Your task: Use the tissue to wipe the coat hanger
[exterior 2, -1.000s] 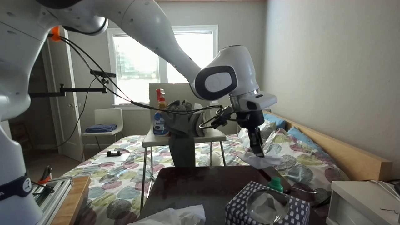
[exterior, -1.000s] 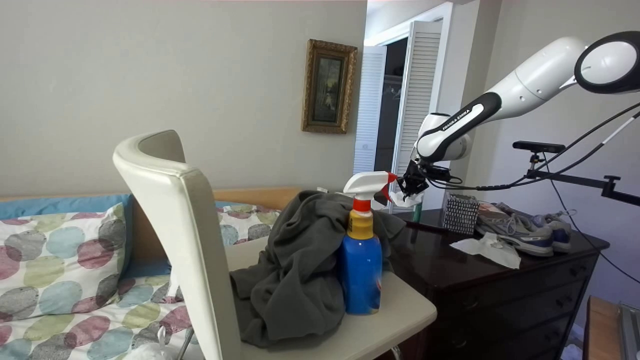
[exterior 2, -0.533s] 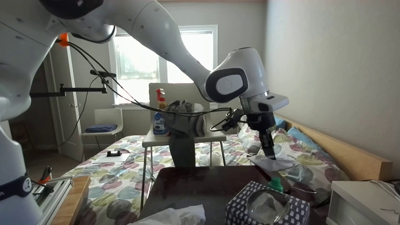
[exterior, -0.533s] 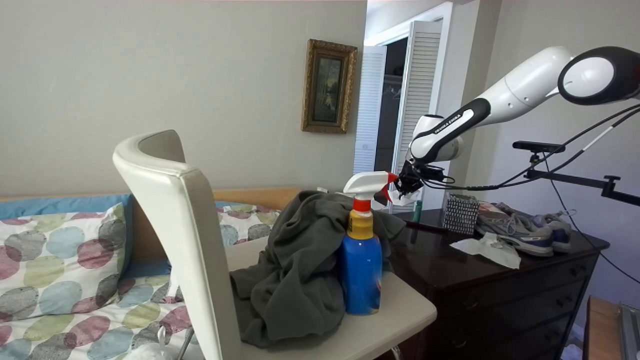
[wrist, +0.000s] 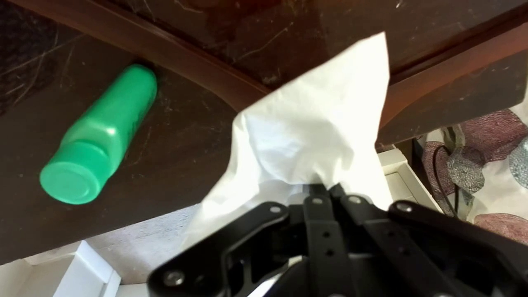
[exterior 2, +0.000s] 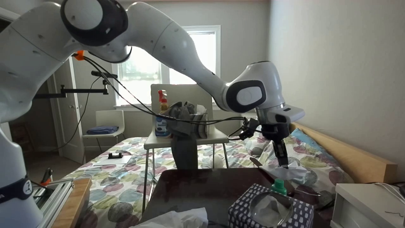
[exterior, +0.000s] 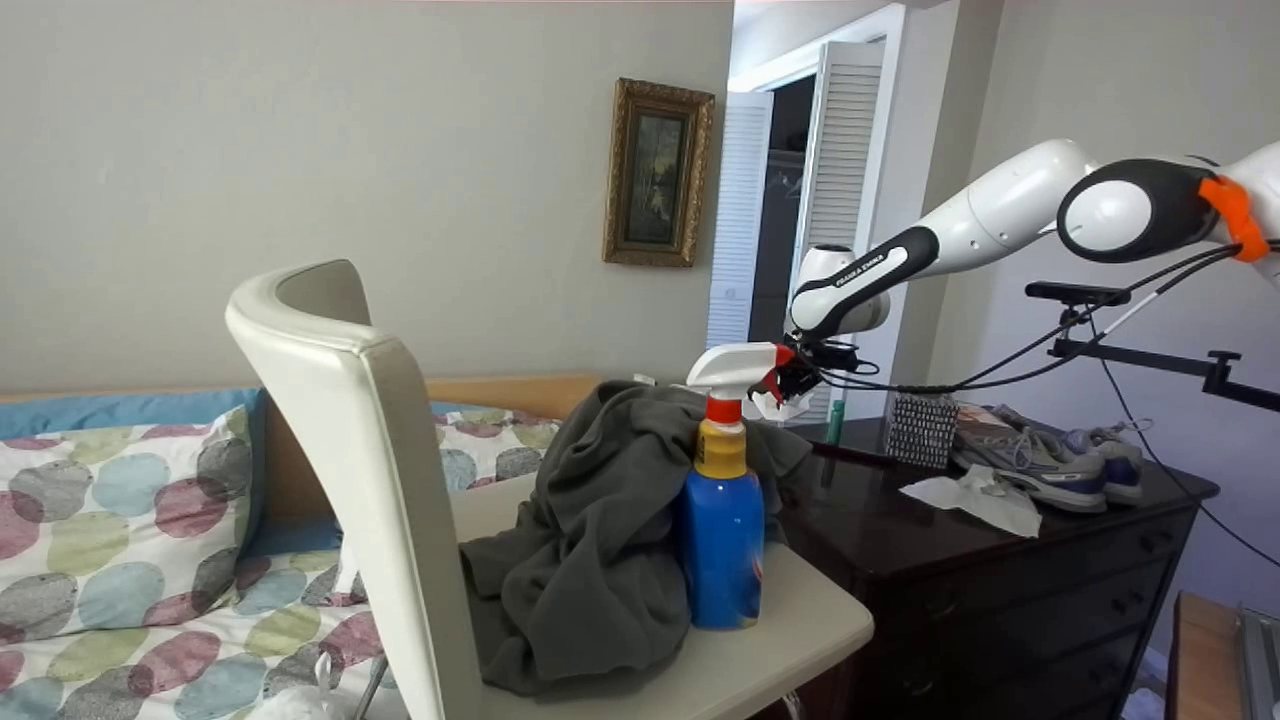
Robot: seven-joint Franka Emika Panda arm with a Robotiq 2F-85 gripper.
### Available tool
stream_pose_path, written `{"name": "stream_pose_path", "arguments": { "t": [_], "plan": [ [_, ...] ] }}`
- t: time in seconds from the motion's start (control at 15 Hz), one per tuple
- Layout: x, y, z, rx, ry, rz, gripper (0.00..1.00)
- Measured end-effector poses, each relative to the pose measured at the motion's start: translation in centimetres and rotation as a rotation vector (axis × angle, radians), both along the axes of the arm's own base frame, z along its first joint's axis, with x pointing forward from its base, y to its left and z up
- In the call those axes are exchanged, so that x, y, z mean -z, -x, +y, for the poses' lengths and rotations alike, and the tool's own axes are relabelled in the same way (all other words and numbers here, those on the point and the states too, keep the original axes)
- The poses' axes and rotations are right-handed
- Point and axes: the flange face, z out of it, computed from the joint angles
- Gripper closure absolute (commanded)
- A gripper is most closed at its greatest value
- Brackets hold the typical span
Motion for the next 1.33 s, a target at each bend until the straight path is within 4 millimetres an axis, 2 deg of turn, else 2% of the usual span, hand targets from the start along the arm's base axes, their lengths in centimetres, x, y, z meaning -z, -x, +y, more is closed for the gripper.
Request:
{"name": "stream_pose_path", "arguments": {
  "t": [0.27,0.73,1.33],
  "plan": [
    [1.9,-1.2,0.2,-0.009,0.002,0.028,0.99],
    [4.7,-1.8,-0.3,-0.002,-0.015,0.120,0.99],
    [4.6,-1.8,-0.6,0.006,-0.029,0.175,0.99]
  ]
}}
